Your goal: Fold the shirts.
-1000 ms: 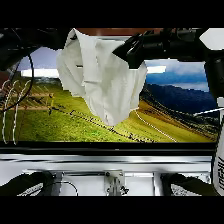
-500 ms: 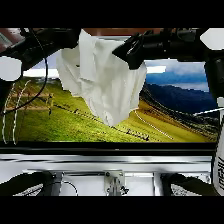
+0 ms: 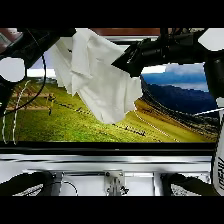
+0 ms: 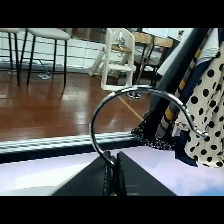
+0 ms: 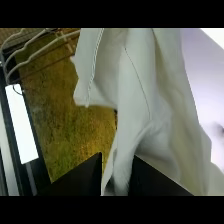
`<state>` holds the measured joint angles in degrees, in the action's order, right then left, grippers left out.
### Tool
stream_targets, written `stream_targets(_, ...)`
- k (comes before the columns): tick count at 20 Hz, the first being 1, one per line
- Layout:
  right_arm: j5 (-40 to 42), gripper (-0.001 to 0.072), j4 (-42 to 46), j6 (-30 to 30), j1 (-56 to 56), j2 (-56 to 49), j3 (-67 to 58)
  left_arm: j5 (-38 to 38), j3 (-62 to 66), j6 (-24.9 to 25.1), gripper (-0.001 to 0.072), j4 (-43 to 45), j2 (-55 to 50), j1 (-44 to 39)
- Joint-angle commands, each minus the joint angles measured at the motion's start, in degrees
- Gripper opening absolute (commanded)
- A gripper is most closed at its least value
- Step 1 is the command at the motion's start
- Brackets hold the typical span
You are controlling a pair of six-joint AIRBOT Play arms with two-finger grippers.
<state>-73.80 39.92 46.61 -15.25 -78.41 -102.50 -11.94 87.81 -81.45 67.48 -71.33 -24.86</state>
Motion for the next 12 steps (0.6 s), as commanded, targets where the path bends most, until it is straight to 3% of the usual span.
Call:
stream_targets(1,-2.6,0.0307,4.4,1.4,0.0,-0.1,0.0,0.6,0.0,-0.2,0.0062,-0.4,0.1,-0.1)
stream_targets(6,-0.2,0.0286,5.6,1.4,0.0,-0.1,0.0,0.6,0.0,-0.3,0.0062,-0.5,0.1,-0.5)
stream_targets(8,1.7,0.0186,7.0,1.4,0.0,-0.1,0.0,0.6,0.0,-0.3,0.0062,-0.5,0.1,-0.9)
stream_targets(9,2.3,0.0177,7.2,1.3,0.0,-0.2,0.0,0.6,0.0,-0.3,0.0062,-0.4,0.1,-1.2)
stream_targets(10,2.6,0.0074,7.2,1.2,0.0,-0.2,0.0,0.6,0.0,-0.3,0.0061,-0.5,0.1,-1.2)
stream_targets(12,2.5,0.007,7.9,1.2,0.0,-0.2,0.0,0.6,0.0,-0.2,0.0062,-0.4,0.1,-1.2)
